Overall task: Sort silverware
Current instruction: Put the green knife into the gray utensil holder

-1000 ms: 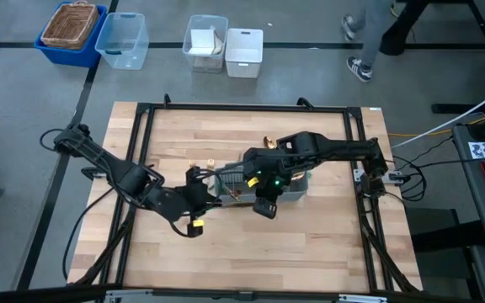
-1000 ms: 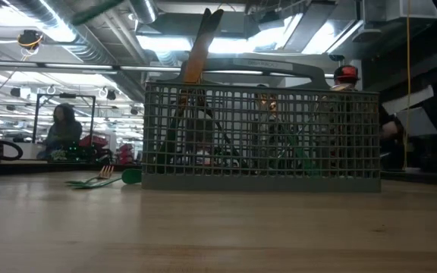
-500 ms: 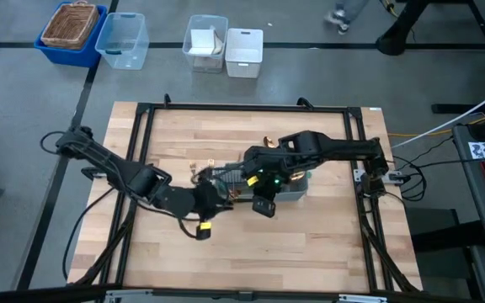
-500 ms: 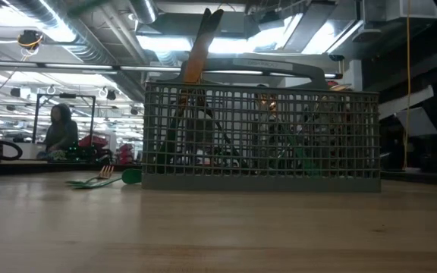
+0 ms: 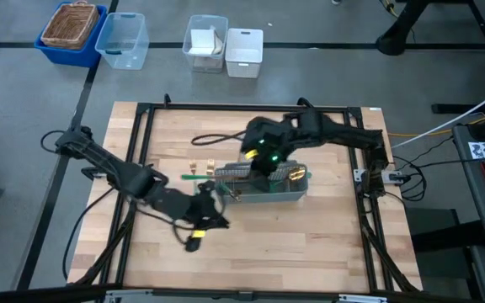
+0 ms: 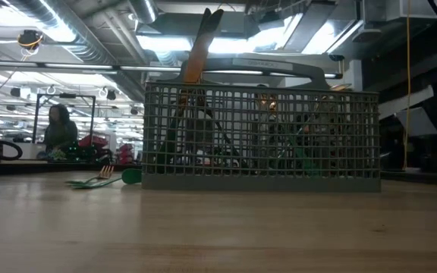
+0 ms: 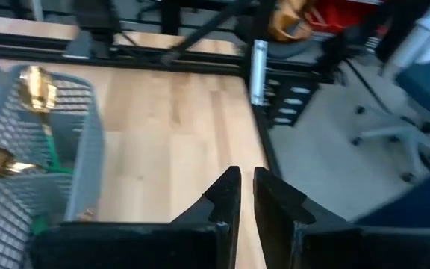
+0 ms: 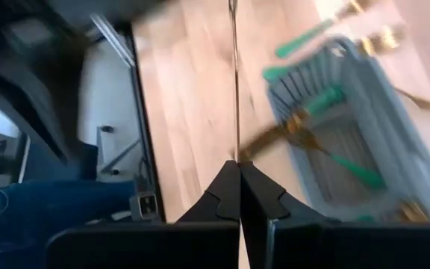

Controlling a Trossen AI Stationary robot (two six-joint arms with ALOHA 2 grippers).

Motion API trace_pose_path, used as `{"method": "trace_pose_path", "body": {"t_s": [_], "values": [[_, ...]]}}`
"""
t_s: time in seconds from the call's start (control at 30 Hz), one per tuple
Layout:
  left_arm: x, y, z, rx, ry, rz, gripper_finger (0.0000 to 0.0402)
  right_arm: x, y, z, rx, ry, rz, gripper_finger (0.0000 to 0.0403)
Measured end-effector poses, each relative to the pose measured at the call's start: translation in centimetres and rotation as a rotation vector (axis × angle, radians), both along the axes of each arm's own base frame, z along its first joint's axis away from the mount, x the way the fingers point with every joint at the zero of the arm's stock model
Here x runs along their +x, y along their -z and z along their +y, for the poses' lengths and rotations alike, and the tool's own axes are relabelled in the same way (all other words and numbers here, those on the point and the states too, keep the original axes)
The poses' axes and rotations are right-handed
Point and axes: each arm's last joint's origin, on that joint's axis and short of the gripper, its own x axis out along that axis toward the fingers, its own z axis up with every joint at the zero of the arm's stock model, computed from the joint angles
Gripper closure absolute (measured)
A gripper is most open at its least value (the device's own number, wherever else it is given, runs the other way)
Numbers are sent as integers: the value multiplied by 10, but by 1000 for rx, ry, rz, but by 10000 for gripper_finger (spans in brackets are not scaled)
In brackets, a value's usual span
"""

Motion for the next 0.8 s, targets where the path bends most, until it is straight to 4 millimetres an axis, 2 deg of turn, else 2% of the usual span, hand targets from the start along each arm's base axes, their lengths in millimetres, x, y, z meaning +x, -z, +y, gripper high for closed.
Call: {"method": "trace_pose_path", "body": {"t_s": [0.1,0.27,0.53,0.8], "values": [[-19,-7,-7,0,26,7,373,-19,-9,-2,-16,-12,39,403],[-43,-18,-9,18,-51,-22,373,-45,-14,-1,-29,-12,151,403],[-48,-20,-8,45,-116,-39,373,-44,-13,-3,-54,6,155,403],[-53,-10,-4,24,-192,61,373,-43,-9,-2,-51,-25,165,403]]}}
